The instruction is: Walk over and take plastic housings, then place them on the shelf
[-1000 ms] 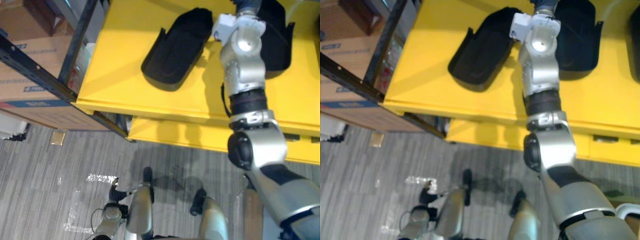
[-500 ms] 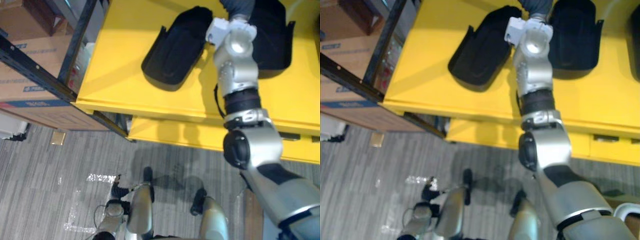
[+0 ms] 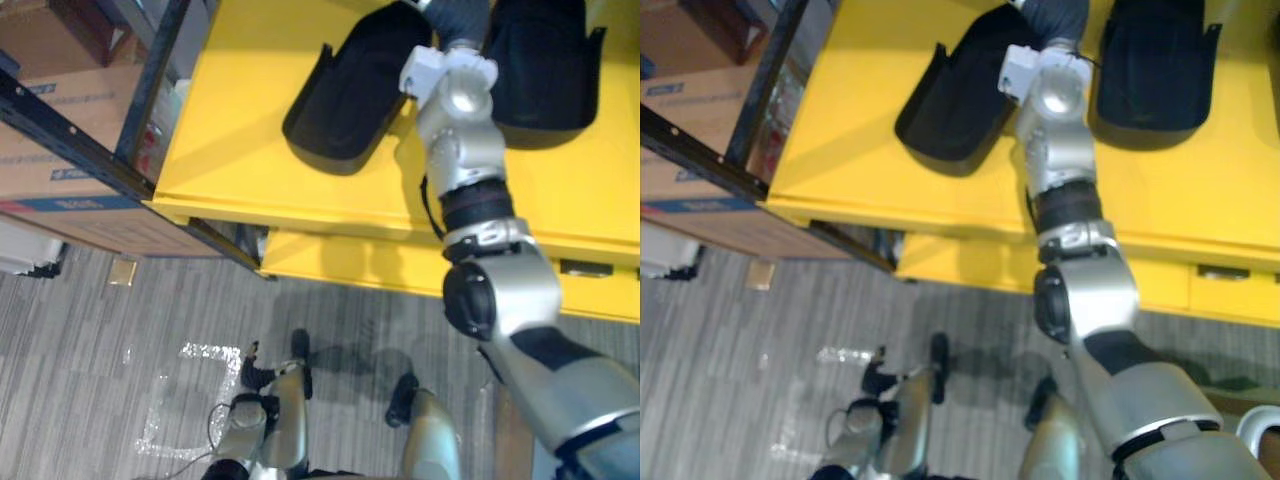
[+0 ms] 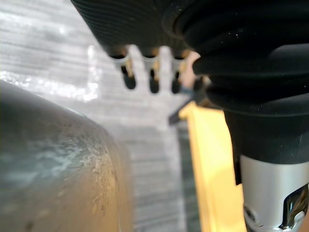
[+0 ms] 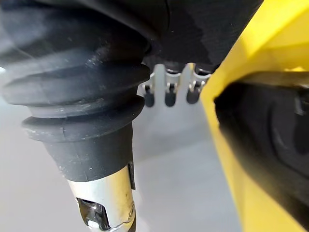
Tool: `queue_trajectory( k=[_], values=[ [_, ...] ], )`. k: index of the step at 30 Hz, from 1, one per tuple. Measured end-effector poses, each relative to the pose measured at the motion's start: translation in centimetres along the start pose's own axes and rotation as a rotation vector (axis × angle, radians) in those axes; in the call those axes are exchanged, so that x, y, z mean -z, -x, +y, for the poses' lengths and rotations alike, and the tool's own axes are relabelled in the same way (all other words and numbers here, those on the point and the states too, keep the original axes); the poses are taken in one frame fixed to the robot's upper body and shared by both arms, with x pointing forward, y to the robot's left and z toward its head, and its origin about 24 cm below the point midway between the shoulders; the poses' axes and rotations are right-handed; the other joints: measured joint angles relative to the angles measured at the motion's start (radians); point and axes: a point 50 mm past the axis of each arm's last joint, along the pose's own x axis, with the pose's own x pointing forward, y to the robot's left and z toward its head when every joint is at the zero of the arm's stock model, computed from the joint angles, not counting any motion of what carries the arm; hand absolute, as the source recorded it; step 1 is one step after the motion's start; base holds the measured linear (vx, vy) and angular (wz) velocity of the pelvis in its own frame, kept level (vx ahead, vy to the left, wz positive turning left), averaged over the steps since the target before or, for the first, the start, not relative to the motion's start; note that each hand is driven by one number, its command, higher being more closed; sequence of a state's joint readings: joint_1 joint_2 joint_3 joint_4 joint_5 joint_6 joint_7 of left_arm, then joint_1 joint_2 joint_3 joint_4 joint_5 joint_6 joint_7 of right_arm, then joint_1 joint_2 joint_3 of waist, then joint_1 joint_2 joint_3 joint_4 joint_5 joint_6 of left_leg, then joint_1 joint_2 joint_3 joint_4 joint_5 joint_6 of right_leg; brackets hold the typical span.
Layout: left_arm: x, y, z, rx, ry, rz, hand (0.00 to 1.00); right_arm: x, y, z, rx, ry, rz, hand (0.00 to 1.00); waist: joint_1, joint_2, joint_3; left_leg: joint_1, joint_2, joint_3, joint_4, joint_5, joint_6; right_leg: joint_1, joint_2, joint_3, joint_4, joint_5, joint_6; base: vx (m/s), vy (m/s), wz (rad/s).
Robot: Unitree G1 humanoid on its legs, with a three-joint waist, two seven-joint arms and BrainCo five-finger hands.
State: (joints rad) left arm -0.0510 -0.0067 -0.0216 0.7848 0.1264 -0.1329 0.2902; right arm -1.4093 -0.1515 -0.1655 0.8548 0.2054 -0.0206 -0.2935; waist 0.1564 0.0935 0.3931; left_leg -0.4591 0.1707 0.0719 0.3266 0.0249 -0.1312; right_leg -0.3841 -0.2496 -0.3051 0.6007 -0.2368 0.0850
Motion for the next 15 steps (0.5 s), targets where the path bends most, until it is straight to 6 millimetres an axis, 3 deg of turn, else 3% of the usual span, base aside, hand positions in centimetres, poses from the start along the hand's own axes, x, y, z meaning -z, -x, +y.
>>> queue_trajectory(
  k=[8, 15],
  values=[
    [-0.2, -0.1, 0.0, 0.000, 0.012, -0.004, 0.00, -0.5, -0.5, -1.3, -0.016, 0.065, -0.016, 0.00, 0.003, 0.001, 0.000, -0.022, -0.005, -0.016, 0.010, -0.001, 0.000, -0.005, -0.004, -0.016, -0.002, -0.002, 0.000, 0.00, 0.004, 0.05],
    [-0.7, -0.2, -0.2, 0.004, 0.028, -0.026, 0.00, -0.9, -0.7, -1.8, -0.023, 0.122, -0.035, 0.00, 0.025, 0.006, 0.003, -0.052, -0.006, -0.029, 0.036, -0.007, 0.001, -0.029, -0.007, -0.017, 0.020, -0.009, -0.002, 0.00, 0.001, 0.01]
  ],
)
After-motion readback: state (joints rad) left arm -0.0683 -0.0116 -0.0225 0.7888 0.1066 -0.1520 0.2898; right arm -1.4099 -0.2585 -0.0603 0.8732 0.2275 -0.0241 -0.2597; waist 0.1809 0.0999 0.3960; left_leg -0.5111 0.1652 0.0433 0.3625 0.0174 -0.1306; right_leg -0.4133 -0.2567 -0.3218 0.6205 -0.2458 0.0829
